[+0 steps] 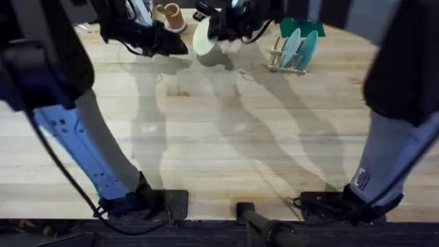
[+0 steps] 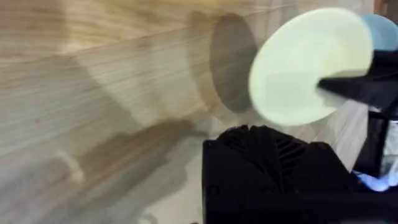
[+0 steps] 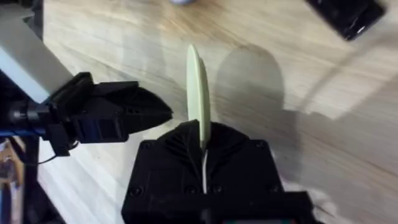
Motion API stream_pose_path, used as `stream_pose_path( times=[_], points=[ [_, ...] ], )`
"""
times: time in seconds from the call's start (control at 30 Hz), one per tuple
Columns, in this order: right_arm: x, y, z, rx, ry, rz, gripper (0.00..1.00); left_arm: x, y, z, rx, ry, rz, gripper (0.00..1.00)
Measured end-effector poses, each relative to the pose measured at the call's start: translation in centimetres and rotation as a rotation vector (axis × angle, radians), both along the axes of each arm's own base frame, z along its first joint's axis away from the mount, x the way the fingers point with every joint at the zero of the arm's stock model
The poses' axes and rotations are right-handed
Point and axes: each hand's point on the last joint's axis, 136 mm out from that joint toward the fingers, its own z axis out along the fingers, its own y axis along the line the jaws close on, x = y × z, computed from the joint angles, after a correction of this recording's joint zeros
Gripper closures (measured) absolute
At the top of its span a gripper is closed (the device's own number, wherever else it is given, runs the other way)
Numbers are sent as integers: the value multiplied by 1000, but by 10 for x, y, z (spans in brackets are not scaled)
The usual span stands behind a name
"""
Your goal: Pick up the plates from the table one by one and place each into a slot on the dish rack.
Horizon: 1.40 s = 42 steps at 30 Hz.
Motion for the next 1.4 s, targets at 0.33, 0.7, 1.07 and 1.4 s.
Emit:
stream_pose_path(
  times=[0.33, 0.7, 1.07, 1.4],
  points=[
    [-23, -35, 94, -99, -182, 3, 971, -21, 7, 85, 125, -136, 10, 960],
    [-74, -94, 141, -253, -188, -24, 971, -76, 21, 163, 338, -225, 69, 960],
    [-138, -152, 185, -421, -218, -88, 971, -129, -12, 217, 501, -358, 39, 958],
    [-186, -195, 187, -559, -140, -135, 971, -162, -43, 223, 569, -381, 24, 958]
  ],
)
